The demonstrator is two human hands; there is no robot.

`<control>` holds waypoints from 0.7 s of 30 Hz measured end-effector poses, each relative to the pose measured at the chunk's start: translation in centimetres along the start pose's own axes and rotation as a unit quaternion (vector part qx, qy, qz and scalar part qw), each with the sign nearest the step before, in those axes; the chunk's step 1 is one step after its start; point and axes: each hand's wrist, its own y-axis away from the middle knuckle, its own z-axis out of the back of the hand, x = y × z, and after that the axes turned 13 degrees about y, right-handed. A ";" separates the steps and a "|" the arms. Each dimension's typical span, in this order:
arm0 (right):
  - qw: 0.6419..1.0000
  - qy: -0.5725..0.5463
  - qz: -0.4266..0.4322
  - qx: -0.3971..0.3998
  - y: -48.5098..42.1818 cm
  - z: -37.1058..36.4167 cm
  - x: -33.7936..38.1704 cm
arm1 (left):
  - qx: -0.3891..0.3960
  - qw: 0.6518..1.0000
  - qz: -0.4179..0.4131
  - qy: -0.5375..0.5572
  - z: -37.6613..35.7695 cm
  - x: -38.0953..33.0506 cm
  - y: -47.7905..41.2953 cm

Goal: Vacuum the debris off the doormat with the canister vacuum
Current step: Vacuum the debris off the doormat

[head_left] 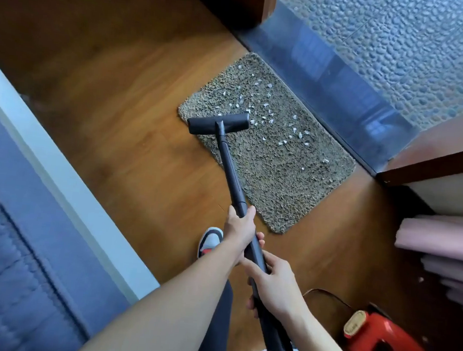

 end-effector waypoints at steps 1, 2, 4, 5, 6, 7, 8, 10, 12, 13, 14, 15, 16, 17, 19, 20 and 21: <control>1.000 0.003 -0.003 -0.002 -0.3 -0.1 0.4 | -0.004 1.000 0.000 -0.001 0.1 -0.2 -0.6; 1.000 0.006 -0.006 -0.003 -0.7 -0.2 0.7 | -0.008 1.000 0.004 -0.001 0.1 -0.5 -1.0; 1.000 0.011 -0.010 -0.004 -1.6 -0.4 1.4 | -0.009 1.000 0.015 -0.008 0.3 -1.1 -1.9; 1.000 0.016 -0.016 -0.003 -2.1 -0.6 1.8 | -0.010 1.000 0.022 -0.012 0.4 -1.3 -2.5; 1.000 0.020 -0.020 -0.003 -2.6 -0.8 2.1 | -0.014 0.999 0.030 -0.014 0.6 -1.6 -2.9; 1.000 0.021 -0.021 -0.005 -3.1 -1.0 2.6 | -0.017 0.999 0.037 -0.015 0.8 -1.9 -3.4; 1.000 0.021 -0.022 -0.006 -3.6 -1.3 2.9 | -0.017 0.999 0.042 -0.018 0.9 -2.3 -4.0; 1.000 0.018 -0.024 -0.007 -4.6 -1.7 3.6 | -0.017 0.998 0.050 -0.025 1.1 -3.1 -5.2; 1.000 0.010 -0.026 -0.008 -5.2 -2.0 4.4 | -0.014 0.998 0.056 -0.029 1.3 -3.8 -5.9; 1.000 0.006 -0.028 -0.008 -5.5 -2.2 4.7 | -0.015 0.998 0.057 -0.034 1.4 -4.2 -6.1; 1.000 0.001 -0.028 -0.007 -5.7 -2.3 5.2 | -0.014 0.998 0.056 -0.040 1.4 -4.7 -6.3; 1.000 -0.004 -0.028 -0.008 -5.9 -2.4 5.8 | -0.013 0.998 0.051 -0.042 1.3 -5.2 -6.5; 1.000 -0.008 -0.026 -0.010 -6.2 -2.5 6.4 | -0.012 0.998 0.044 -0.043 1.3 -5.8 -6.9; 1.000 -0.009 -0.023 -0.012 -6.6 -2.5 6.9 | -0.011 0.998 0.038 -0.046 1.2 -6.3 -7.4; 1.000 -0.011 -0.016 -0.019 -7.5 -2.6 8.1 | -0.007 0.998 0.025 -0.056 0.9 -7.7 -8.4; 1.000 -0.011 -0.014 -0.023 -8.1 -2.6 8.7 | -0.004 0.998 0.018 -0.062 0.7 -8.4 -8.9; 0.999 -0.012 -0.013 -0.028 -8.6 -2.5 9.3 | 0.001 0.998 0.014 -0.066 0.4 -9.1 -9.4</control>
